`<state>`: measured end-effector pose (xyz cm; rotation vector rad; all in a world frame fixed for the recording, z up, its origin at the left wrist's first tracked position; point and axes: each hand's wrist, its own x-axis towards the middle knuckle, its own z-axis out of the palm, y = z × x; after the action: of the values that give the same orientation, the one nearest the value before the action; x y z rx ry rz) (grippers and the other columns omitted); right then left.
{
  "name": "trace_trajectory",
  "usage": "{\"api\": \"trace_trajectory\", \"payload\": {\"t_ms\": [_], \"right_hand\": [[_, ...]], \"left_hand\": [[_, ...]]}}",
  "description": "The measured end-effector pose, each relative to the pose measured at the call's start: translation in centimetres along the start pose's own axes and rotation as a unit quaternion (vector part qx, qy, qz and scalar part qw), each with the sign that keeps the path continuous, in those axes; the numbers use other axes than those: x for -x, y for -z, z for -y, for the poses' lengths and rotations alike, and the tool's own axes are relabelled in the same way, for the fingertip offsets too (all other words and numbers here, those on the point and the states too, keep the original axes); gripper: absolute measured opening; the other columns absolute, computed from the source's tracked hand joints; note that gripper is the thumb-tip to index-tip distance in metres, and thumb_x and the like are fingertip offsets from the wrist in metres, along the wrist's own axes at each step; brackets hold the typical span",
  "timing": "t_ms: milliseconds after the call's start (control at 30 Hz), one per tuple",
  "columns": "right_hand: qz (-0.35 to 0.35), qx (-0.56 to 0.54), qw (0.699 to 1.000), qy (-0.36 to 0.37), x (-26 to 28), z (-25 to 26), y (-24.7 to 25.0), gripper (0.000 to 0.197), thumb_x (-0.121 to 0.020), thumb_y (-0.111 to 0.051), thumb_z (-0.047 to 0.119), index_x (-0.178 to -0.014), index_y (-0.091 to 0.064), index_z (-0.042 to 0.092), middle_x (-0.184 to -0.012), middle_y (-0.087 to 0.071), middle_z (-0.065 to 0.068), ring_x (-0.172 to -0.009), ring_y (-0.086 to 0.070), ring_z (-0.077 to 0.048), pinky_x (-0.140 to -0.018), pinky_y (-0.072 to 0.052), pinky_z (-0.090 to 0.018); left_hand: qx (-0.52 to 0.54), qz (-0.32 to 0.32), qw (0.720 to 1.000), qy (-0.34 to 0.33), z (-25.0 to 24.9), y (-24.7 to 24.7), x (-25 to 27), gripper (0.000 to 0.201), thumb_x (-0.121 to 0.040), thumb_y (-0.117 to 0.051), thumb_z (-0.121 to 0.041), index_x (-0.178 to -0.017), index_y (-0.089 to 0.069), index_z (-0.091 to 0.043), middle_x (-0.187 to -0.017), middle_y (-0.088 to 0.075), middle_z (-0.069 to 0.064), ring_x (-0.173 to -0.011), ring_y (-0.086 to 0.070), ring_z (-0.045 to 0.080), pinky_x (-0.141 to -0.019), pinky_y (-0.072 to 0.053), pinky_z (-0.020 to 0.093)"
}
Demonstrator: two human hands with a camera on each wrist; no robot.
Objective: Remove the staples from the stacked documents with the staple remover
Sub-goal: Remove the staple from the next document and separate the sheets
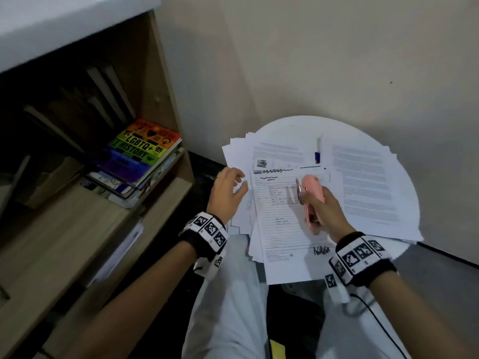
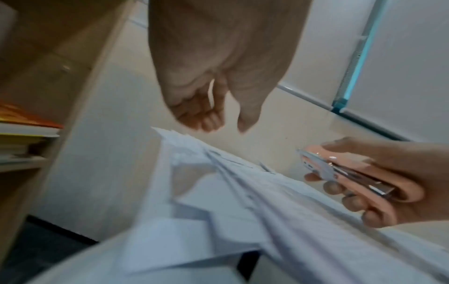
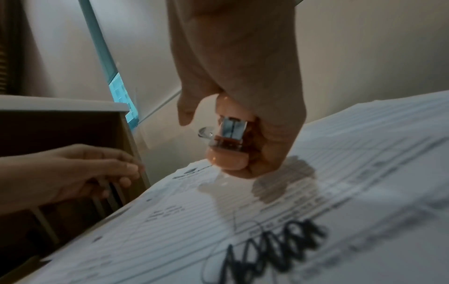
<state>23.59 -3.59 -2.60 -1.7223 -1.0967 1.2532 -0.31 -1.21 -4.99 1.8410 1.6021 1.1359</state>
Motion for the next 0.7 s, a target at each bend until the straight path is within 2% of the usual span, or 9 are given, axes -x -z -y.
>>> {"api": "trace_trajectory", "payload": {"t_ms": [100, 167, 233, 300, 367, 467, 600, 667, 700], "right_hand": [[-0.041, -0.019, 0.999, -0.017, 1.1, -1.3, 2.3, 0.039, -0.071, -0.083, 0.026, -0.095, -0.059, 0.006, -0.070, -0.055, -0.007, -0.058, -0.053, -0.021, -0.054, -0.048, -0.031], [-0.070, 0.004, 0.997, -0.034, 1.3, -2.7, 3.6, 0.032, -0.072, -0.081, 0.012, -0.093, -0.059, 0.002, -0.072, -0.057, -0.012, -0.056, -0.054, -0.023, -0.051, -0.049, -0.030], [-0.094, 0.032, 0.994, -0.050, 1.3, -3.9, 4.4, 0.023, -0.074, -0.076, 0.006, -0.091, -0.060, 0.002, -0.079, -0.060, -0.013, -0.065, -0.057, -0.025, -0.061, -0.054, -0.037], [-0.086, 0.059, 0.993, -0.054, 1.2, -4.7, 4.7, 0.018, -0.074, -0.074, 0.006, -0.085, -0.060, 0.006, -0.080, -0.061, -0.010, -0.074, -0.060, -0.027, -0.073, -0.056, -0.042], [-0.064, 0.085, 0.993, -0.050, 1.1, -4.8, 4.8, 0.017, -0.072, -0.075, 0.007, -0.081, -0.060, 0.008, -0.080, -0.062, -0.009, -0.074, -0.060, -0.027, -0.074, -0.054, -0.040], [-0.050, 0.072, 0.995, -0.054, 1.1, -4.7, 5.1, 0.019, -0.073, -0.074, 0.005, -0.087, -0.060, 0.005, -0.080, -0.063, -0.011, -0.073, -0.061, -0.027, -0.073, -0.055, -0.039], [-0.042, 0.040, 0.997, -0.057, 1.3, -4.5, 5.3, 0.020, -0.074, -0.072, 0.000, -0.089, -0.059, 0.004, -0.076, -0.059, -0.009, -0.066, -0.058, -0.023, -0.057, -0.050, -0.030], [-0.035, 0.023, 0.998, -0.055, 1.5, -4.5, 5.4, 0.018, -0.075, -0.071, -0.001, -0.086, -0.058, 0.005, -0.075, -0.060, -0.009, -0.063, -0.058, -0.021, -0.054, -0.048, -0.029], [-0.030, 0.014, 0.998, -0.054, 1.4, -4.5, 5.5, 0.018, -0.076, -0.071, -0.001, -0.087, -0.058, 0.006, -0.076, -0.060, -0.010, -0.064, -0.058, -0.021, -0.055, -0.048, -0.029]], "left_hand": [[-0.058, 0.131, 0.985, 0.095, -1.9, -2.0, 0.5, 0.048, -0.086, -0.065, -0.031, -0.122, -0.051, -0.003, -0.118, -0.046, 0.012, -0.112, -0.044, 0.024, -0.099, -0.040, 0.032], [-0.102, 0.169, 0.968, 0.153, -2.7, -3.3, 1.0, 0.063, -0.082, -0.068, -0.039, -0.127, -0.044, -0.001, -0.126, -0.037, 0.014, -0.120, -0.034, 0.029, -0.104, -0.036, 0.037], [-0.123, 0.157, 0.964, 0.176, -3.2, -4.4, 1.2, 0.066, -0.080, -0.070, -0.039, -0.126, -0.042, -0.001, -0.128, -0.033, 0.015, -0.122, -0.033, 0.030, -0.102, -0.039, 0.039], [-0.131, 0.128, 0.962, 0.201, -3.7, -5.3, 1.3, 0.071, -0.079, -0.072, -0.037, -0.131, -0.038, -0.003, -0.132, -0.032, 0.014, -0.124, -0.033, 0.031, -0.100, -0.039, 0.040], [-0.110, 0.092, 0.961, 0.235, -4.0, -5.9, 1.4, 0.073, -0.078, -0.074, -0.034, -0.135, -0.037, -0.007, -0.135, -0.032, 0.014, -0.127, -0.032, 0.031, -0.101, -0.035, 0.041], [-0.091, 0.065, 0.965, 0.237, -4.3, -6.5, 1.4, 0.065, -0.077, -0.075, -0.027, -0.130, -0.043, -0.011, -0.134, -0.036, 0.012, -0.126, -0.034, 0.030, -0.101, -0.032, 0.041], [-0.071, 0.055, 0.972, 0.218, -4.1, -6.7, 1.2, 0.046, -0.080, -0.072, -0.020, -0.120, -0.054, -0.009, -0.127, -0.043, 0.010, -0.122, -0.038, 0.029, -0.098, -0.032, 0.038], [-0.053, 0.042, 0.980, 0.187, -3.8, -6.8, 1.1, 0.027, -0.082, -0.070, -0.013, -0.107, -0.063, -0.005, -0.122, -0.047, 0.010, -0.117, -0.041, 0.029, -0.096, -0.037, 0.037], [-0.022, 0.032, 0.987, 0.154, -3.7, -6.9, 1.1, 0.015, -0.081, -0.069, -0.004, -0.096, -0.067, -0.005, -0.119, -0.050, 0.009, -0.115, -0.042, 0.028, -0.095, -0.040, 0.036]]}}
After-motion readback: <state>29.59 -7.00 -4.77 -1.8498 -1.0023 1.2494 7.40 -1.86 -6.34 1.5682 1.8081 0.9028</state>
